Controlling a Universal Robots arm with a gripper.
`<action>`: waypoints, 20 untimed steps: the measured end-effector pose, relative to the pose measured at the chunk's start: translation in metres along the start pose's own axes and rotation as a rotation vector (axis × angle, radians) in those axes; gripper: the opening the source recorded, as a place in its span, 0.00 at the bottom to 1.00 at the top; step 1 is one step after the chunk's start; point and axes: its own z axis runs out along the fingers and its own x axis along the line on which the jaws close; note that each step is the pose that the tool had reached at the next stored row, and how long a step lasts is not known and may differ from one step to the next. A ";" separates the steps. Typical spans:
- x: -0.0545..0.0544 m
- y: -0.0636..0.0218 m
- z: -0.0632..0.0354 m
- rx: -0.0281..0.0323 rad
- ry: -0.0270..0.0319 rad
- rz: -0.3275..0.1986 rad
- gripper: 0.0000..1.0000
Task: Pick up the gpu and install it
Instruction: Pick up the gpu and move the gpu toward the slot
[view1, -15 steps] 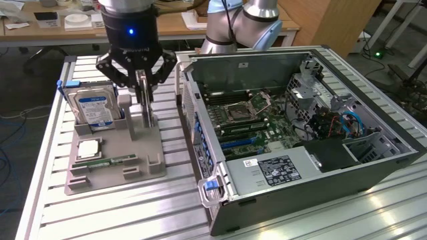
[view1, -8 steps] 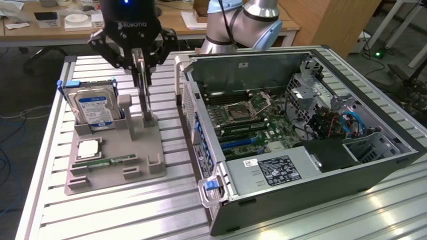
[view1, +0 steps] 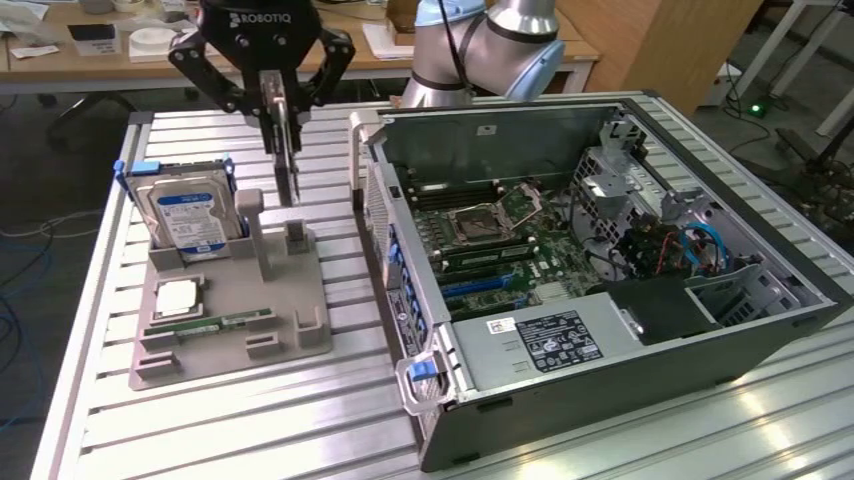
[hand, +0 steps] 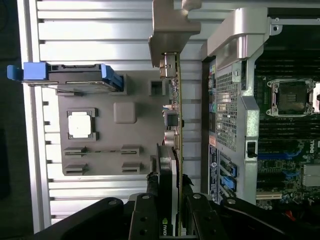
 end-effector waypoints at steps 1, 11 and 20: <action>-0.004 0.0001 0.0001 0.0000 0.0000 0.000 0.27; -0.048 0.0016 0.0013 -0.0001 -0.0001 0.000 0.27; -0.090 0.0029 0.0024 -0.0001 -0.0001 0.000 0.27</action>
